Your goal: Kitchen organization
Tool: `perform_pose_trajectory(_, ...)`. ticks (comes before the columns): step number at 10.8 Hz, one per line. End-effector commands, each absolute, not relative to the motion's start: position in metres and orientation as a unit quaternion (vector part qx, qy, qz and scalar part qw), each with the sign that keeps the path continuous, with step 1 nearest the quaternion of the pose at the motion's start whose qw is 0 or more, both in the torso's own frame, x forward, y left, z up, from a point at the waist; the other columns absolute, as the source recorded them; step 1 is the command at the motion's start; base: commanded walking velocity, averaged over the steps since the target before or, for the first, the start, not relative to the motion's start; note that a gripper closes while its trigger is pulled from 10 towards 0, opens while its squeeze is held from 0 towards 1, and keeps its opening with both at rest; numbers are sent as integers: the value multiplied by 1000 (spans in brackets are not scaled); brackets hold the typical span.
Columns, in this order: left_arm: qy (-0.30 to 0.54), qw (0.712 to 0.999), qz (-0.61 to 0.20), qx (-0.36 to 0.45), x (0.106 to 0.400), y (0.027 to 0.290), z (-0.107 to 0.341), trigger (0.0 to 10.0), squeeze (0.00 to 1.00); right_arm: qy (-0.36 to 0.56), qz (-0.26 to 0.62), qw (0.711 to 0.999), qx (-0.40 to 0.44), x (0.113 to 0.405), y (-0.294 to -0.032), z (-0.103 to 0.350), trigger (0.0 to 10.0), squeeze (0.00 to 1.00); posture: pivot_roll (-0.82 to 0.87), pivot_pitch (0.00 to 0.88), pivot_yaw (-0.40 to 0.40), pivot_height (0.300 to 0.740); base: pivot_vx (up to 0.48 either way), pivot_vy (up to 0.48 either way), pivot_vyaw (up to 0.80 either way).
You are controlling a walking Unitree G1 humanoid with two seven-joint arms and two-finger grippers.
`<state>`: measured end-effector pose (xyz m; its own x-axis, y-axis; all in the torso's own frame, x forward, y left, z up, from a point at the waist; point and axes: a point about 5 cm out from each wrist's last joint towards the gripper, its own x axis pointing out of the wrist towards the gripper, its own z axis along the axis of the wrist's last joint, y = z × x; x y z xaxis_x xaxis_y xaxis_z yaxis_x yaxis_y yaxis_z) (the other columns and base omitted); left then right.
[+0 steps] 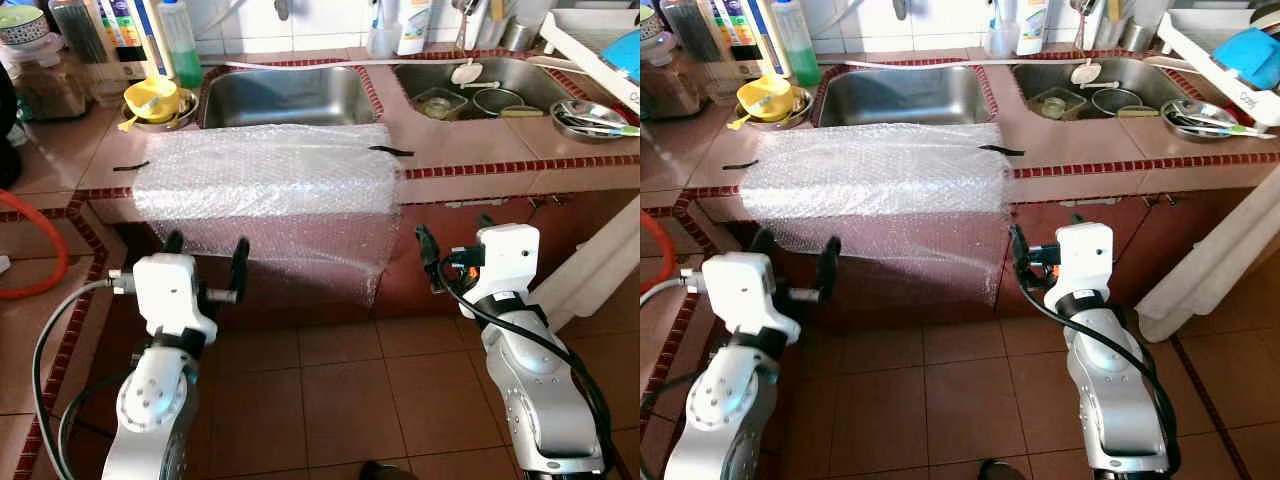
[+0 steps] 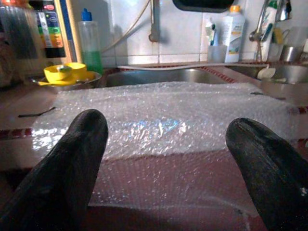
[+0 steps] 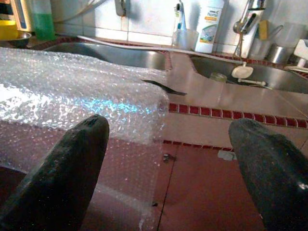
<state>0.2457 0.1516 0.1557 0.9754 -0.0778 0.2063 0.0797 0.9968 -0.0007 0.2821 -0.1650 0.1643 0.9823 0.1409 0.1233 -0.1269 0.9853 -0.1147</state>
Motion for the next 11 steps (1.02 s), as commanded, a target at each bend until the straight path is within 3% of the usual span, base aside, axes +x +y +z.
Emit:
perform_pose_trajectory(1, -106, 993, -49, -8, 245, 150, 159, 10000, 0, -68, 54, 995, -56, 281, -169, 166, 10000, 0, -101, 142, 33, 740, 0, 0, 0)
perform_pose_trajectory(7, -97, 992, -75, -23, 242, 144, 155, 10000, 0, -60, 56, 995, -57, 281, -167, 163, 10000, 0, -107, 141, 33, 740, 0, 0, 0)
perform_pose_trajectory(11, -95, 992, -84, -24, 241, 142, 155, 10000, 0, -59, 63, 995, -58, 282, -164, 161, 10000, 0, -103, 140, 31, 740, 270, 0, 0)
